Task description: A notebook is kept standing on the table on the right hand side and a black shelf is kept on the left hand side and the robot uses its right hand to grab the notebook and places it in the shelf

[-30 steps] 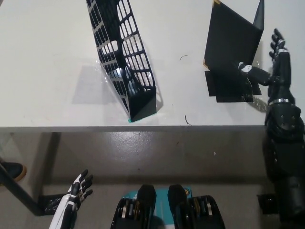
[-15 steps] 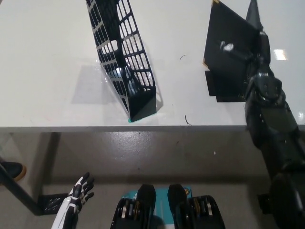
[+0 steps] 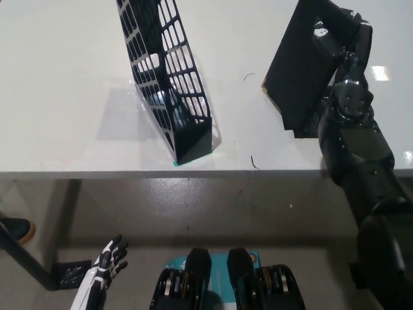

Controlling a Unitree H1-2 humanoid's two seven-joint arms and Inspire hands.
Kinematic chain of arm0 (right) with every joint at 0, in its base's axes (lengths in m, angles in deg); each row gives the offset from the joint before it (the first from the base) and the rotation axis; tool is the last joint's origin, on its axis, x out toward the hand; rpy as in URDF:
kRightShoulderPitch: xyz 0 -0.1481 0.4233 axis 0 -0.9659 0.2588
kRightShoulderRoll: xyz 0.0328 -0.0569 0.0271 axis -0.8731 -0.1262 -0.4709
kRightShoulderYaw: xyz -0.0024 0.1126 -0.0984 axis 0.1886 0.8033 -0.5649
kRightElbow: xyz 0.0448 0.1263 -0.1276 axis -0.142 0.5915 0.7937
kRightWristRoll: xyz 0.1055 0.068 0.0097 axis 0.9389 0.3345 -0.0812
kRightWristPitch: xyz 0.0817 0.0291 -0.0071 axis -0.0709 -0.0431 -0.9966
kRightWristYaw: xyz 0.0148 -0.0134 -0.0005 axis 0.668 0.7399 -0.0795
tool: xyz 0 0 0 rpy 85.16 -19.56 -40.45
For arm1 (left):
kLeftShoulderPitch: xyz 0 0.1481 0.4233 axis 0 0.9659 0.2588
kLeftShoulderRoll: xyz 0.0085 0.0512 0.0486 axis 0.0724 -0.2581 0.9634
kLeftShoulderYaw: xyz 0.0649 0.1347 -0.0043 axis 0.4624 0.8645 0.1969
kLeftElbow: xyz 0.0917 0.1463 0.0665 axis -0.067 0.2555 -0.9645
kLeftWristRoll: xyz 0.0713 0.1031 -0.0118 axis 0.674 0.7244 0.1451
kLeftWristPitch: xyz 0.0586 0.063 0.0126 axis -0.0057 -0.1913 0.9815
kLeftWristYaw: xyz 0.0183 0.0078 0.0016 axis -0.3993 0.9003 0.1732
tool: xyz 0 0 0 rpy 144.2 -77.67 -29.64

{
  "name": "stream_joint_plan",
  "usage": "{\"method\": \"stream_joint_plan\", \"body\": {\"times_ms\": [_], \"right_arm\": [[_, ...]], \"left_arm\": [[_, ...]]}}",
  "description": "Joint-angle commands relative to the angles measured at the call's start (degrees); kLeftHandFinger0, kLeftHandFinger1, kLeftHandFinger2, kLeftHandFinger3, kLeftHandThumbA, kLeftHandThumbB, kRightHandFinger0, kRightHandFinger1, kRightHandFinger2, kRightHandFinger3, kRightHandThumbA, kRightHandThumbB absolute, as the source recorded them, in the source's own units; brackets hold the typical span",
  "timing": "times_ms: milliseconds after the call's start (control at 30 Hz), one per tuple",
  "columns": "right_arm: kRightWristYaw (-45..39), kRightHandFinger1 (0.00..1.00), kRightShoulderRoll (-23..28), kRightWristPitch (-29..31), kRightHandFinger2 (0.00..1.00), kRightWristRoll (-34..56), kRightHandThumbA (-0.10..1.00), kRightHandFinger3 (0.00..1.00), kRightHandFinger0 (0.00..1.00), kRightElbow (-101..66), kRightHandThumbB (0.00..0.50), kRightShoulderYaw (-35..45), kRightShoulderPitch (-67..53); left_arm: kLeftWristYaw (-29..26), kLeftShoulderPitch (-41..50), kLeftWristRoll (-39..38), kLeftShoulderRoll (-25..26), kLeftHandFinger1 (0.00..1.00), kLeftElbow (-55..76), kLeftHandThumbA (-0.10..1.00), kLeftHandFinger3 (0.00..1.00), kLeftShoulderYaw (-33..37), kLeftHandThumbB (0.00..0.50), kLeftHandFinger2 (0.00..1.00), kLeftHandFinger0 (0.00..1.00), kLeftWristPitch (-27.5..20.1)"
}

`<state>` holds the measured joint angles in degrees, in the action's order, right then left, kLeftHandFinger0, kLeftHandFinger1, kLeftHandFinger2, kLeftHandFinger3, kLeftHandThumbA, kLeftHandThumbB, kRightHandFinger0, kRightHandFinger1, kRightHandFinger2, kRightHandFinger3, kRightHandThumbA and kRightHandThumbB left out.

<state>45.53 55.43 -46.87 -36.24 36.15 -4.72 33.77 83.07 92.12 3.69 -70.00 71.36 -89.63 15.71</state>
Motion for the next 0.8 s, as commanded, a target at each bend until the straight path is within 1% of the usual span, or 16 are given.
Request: {"method": "stream_joint_plan", "body": {"times_ms": [0, 100, 133, 167, 200, 233, 267, 300, 367, 400, 433, 500, 533, 633, 667, 767], "right_arm": [[1.1, 0.19, 1.0, 4.6, 0.55, 0.3, -0.1, 0.59, 0.0, -3.4, 0.088, -0.7, 2.9], [1.0, 0.17, 1.2, 4.7, 0.55, -0.1, -0.1, 0.6, 0.0, -5.1, 0.093, -1.2, 2.2], [1.2, 0.16, 1.1, 4.6, 0.54, -0.6, -0.1, 0.59, 0.0, -6.6, 0.104, -1.6, 1.7], [1.8, 0.13, 1.0, 4.6, 0.51, -1.3, -0.1, 0.56, 0.0, -8.0, 0.103, -2.0, 1.3], [2.2, 0.13, 0.8, 4.8, 0.51, -2.0, -0.1, 0.56, 0.0, -10.0, 0.107, -2.6, 1.1], [3.8, 0.14, 0.7, 2.3, 0.52, -4.1, -0.1, 0.58, 0.0, -14.3, 0.118, -3.8, 0.8], [5.3, 0.14, 0.7, 1.1, 0.52, -6.2, -0.1, 0.61, 0.0, -16.8, 0.132, -4.9, 0.6], [6.1, 0.12, 0.7, -0.4, 0.5, -7.7, -0.1, 0.6, 0.0, -20.0, 0.149, -5.8, 0.4], [6.0, 0.11, 0.3, -3.3, 0.49, -9.1, -0.1, 0.58, 0.0, -27.1, 0.149, -6.7, 0.1], [5.4, 0.12, 0.3, -4.6, 0.51, -10.0, -0.1, 0.61, 0.0, -30.8, 0.138, -7.4, 0.0], [4.2, 0.14, 0.0, -6.9, 0.55, -10.5, -0.1, 0.63, 0.0, -36.2, 0.129, -8.0, -0.2], [2.7, 0.2, -0.5, -9.7, 0.64, -12.6, -0.1, 0.71, 0.0, -45.2, 0.136, -9.5, -0.6], [2.2, 0.22, -0.5, -11.8, 0.66, -14.6, -0.1, 0.72, 0.0, -49.0, 0.141, -10.6, -0.9], [1.0, 0.23, -1.3, -14.3, 0.65, -18.6, -0.1, 0.74, 0.0, -57.1, 0.129, -13.2, -1.1], [0.6, 0.23, -1.6, -14.9, 0.65, -20.1, -0.1, 0.75, 0.0, -59.3, 0.114, -14.1, -1.2], [-0.5, 0.24, -2.2, -14.9, 0.65, -21.7, -0.1, 0.77, 0.0, -63.6, 0.11, -16.0, -1.5]], "left_arm": [[1.2, -0.4, -0.2, 0.9, 1.0, 0.8, 1.0, 1.0, 0.2, 0.5, 1.0, 1.0, -1.2], [1.4, -0.5, -0.4, 1.1, 1.0, 0.7, 1.0, 1.0, 0.2, 0.487, 1.0, 1.0, -1.5], [1.3, -0.4, -0.2, 1.1, 1.0, 0.6, 1.0, 1.0, 0.2, 0.493, 1.0, 1.0, -1.6], [1.3, -0.2, -0.2, 1.2, 1.0, 0.7, 1.0, 1.0, 0.2, 0.493, 1.0, 1.0, -1.5], [1.2, -0.2, 0.0, 1.3, 1.0, 0.7, 1.0, 1.0, 0.1, 0.496, 1.0, 1.0, -1.5], [1.3, -0.2, -0.1, 1.4, 1.0, 0.8, 1.0, 1.0, 0.1, 0.497, 1.0, 1.0, -1.4], [1.3, -0.2, -0.1, 1.4, 1.0, 0.8, 1.0, 1.0, 0.1, 0.497, 1.0, 1.0, -1.4], [1.4, -0.3, -0.2, 1.4, 1.0, 0.6, 1.0, 1.0, 0.2, 0.487, 1.0, 1.0, -1.5], [1.5, -0.3, -0.3, 1.4, 1.0, 0.7, 1.0, 1.0, 0.2, 0.485, 1.0, 1.0, -1.6], [1.4, -0.5, -0.2, 1.4, 1.0, 0.5, 1.0, 1.0, 0.2, 0.49, 1.0, 1.0, -1.6], [1.4, -0.5, 0.0, 1.5, 1.0, 0.6, 1.0, 1.0, 0.3, 0.495, 1.0, 1.0, -1.5], [1.6, -0.5, -0.1, 1.5, 1.0, 0.4, 1.0, 1.0, 0.4, 0.489, 1.0, 1.0, -1.6], [1.6, -0.5, 0.1, 1.5, 1.0, 0.4, 1.0, 1.0, 0.5, 0.489, 1.0, 1.0, -1.5], [1.3, -0.5, 0.4, 1.4, 1.0, 0.2, 1.0, 1.0, 0.5, 0.492, 1.0, 1.0, -1.7], [1.3, -0.5, 0.4, 1.4, 1.0, 0.1, 1.0, 1.0, 0.5, 0.491, 1.0, 1.0, -1.8], [1.4, -0.4, 0.4, 1.4, 1.0, -0.1, 1.0, 1.0, 0.6, 0.494, 1.0, 1.0, -1.9]]}}
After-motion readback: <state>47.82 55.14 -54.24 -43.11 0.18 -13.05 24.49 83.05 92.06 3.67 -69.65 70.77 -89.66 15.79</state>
